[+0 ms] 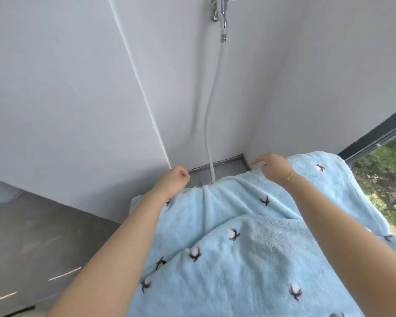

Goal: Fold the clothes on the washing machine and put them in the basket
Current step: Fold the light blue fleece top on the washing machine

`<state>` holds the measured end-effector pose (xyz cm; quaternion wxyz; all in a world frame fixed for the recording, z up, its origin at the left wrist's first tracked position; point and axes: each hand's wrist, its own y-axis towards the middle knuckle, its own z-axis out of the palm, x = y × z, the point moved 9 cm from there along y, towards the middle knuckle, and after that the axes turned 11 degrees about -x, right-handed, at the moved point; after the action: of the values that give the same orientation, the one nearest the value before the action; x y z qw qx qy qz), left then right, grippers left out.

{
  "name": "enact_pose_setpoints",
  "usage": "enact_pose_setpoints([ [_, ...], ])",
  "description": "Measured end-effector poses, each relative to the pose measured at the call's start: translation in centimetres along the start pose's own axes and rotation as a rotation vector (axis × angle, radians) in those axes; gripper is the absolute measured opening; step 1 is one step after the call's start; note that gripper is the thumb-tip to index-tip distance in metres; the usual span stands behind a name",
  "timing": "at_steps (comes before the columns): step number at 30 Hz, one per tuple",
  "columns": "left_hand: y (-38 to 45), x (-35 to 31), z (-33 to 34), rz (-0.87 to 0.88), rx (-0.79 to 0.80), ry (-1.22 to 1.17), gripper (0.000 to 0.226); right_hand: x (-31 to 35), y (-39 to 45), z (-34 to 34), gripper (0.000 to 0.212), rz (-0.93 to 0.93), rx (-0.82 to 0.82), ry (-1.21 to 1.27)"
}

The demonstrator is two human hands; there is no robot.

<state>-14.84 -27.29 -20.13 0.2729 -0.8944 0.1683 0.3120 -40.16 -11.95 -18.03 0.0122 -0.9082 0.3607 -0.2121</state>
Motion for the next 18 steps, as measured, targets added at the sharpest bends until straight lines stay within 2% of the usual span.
enact_pose_setpoints([
  [2, 1.8, 0.9, 3.0, -0.108, 0.168, -0.002, 0.014, -0.9, 1.2, 0.5, 0.044, 0.013, 0.124, -0.115],
  [5, 3.5, 3.0, 6.6, -0.174, 0.372, 0.319, 0.029, -2.8, 2.2, 1.9, 0.044, 0.059, 0.304, -0.194],
  [7, 3.7, 4.8, 7.8, -0.273, 0.469, 0.402, 0.043, -4.0, 2.5, 2.5, 0.049, 0.077, 0.381, -0.227],
  [10, 4.0, 6.4, 8.0, -0.343, 0.489, 0.474, 0.054, -5.0, 2.8, 2.4, 0.046, 0.092, 0.393, -0.185],
  [13, 4.5, 7.4, 8.3, -0.318, 0.455, 0.602, 0.046, -6.5, 3.0, 1.2, 0.036, 0.078, 0.296, -0.200],
  [17, 5.2, 7.9, 8.4, -0.252, 0.398, 0.672, 0.040, -7.6, 2.4, -0.7, 0.038, 0.051, 0.195, -0.299],
  [18, 5.3, 7.4, 8.3, -0.217, 0.355, 0.669, 0.039, -7.6, 2.2, -1.4, 0.034, 0.043, 0.127, -0.304],
])
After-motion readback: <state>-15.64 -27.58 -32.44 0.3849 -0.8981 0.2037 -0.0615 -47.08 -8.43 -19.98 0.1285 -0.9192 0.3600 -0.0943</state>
